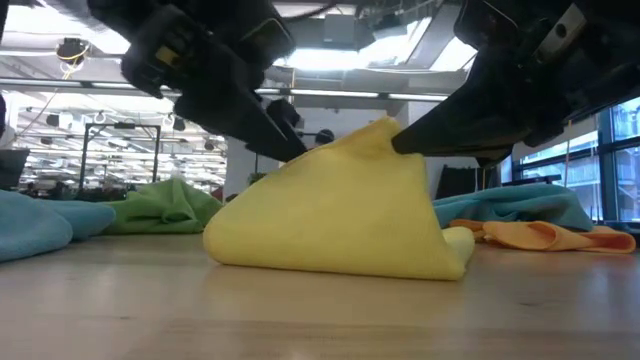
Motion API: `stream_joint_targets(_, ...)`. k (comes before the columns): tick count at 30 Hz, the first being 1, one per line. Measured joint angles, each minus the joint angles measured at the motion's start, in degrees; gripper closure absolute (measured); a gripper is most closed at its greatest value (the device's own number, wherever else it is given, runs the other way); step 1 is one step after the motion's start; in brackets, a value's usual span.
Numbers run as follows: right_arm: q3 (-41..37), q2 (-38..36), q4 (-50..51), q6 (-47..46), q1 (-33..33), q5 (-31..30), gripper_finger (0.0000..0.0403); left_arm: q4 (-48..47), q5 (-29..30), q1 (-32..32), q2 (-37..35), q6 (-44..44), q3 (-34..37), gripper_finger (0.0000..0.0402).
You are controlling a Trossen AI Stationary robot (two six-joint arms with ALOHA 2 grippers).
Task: Roll microfiber towels into tight, uniform cylinder then place into a basket
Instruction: Roll the yellow microfiber cloth
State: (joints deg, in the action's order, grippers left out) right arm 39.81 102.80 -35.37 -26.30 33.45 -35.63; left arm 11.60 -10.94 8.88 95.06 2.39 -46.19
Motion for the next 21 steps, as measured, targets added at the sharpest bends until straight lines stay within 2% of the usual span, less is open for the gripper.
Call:
stream_joint_targets(5, 0.0, 0.0, 0.0, -0.1, 0.0, 0.9, 0.0403, -0.6, -0.9, -2.6, 0.6, 1.2, -0.6, 0.0165)
stream_joint_targets(11, 0.0, 0.0, 0.0, 0.0, 0.0, 1.0, 0.0403, 0.5, -8.1, -4.1, 2.1, 1.2, -0.8, 0.0167)
stream_joint_targets(21, 0.1, 0.0, 0.4, -0.2, 0.0, 1.0, 0.0403, -0.9, -13.8, -4.1, 7.7, 0.7, -4.8, 0.0171)
